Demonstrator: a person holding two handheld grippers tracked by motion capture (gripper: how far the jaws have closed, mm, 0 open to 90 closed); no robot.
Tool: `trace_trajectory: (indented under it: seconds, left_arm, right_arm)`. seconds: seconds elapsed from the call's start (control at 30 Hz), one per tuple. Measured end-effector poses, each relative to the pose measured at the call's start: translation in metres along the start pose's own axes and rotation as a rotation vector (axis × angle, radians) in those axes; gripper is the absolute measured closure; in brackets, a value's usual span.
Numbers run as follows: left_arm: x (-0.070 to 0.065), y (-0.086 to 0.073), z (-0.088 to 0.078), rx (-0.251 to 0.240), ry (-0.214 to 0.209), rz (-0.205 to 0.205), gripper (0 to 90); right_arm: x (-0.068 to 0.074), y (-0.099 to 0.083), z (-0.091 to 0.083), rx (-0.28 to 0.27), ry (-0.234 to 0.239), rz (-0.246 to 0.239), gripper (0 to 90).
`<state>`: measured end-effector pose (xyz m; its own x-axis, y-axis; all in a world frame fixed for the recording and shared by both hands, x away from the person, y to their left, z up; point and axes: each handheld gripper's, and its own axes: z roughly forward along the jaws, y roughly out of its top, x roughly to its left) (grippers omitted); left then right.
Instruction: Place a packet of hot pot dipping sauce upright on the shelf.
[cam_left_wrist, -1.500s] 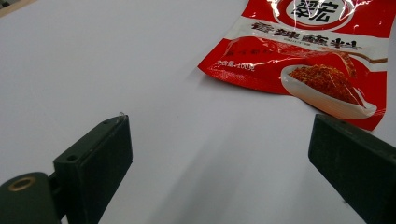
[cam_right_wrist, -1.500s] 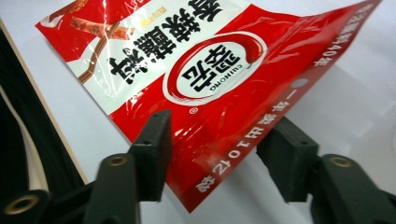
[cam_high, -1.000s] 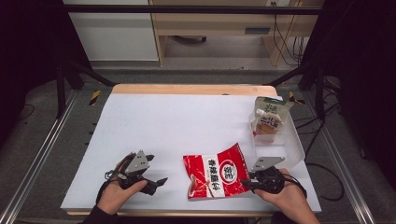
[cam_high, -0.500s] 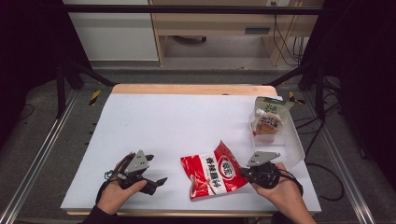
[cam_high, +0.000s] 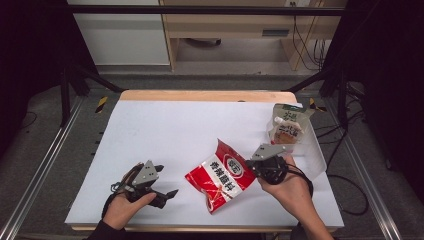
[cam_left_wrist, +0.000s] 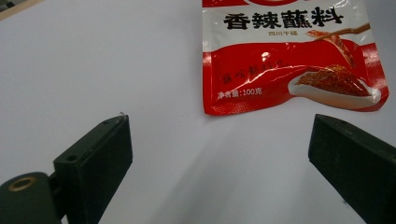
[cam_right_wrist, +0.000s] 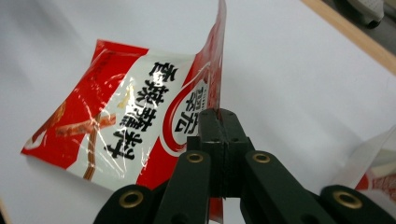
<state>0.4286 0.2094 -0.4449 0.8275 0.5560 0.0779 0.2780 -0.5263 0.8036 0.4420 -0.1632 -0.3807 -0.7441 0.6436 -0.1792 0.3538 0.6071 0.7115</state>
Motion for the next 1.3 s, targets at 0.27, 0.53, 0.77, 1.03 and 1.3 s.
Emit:
trace_trajectory:
  seconds: [0.27, 0.53, 0.77, 1.03, 1.3]
  left_arm:
    - [0.002, 0.0, -0.003, -0.007, 0.006, -0.005, 6.5]
    - [0.003, 0.0, -0.005, -0.01, 0.012, -0.009, 6.6]
    - [0.005, 0.002, -0.008, -0.022, 0.016, -0.015, 6.6]
    - [0.02, 0.032, -0.026, -0.039, 0.069, 0.009, 10.6]
    - [0.034, 0.072, -0.033, -0.054, 0.099, 0.067, 18.4]
  right_arm:
    - [-0.002, 0.037, 0.006, -0.027, -0.008, -0.056, 90.0]
    - [-0.001, 0.063, 0.003, -0.062, -0.004, -0.096, 90.0]
    - [-0.002, 0.076, 0.002, -0.085, 0.024, -0.127, 90.0]
    - [0.001, 0.092, 0.0, -0.112, 0.046, -0.172, 90.0]
    - [0.009, 0.107, 0.003, -0.123, 0.065, -0.229, 90.0]
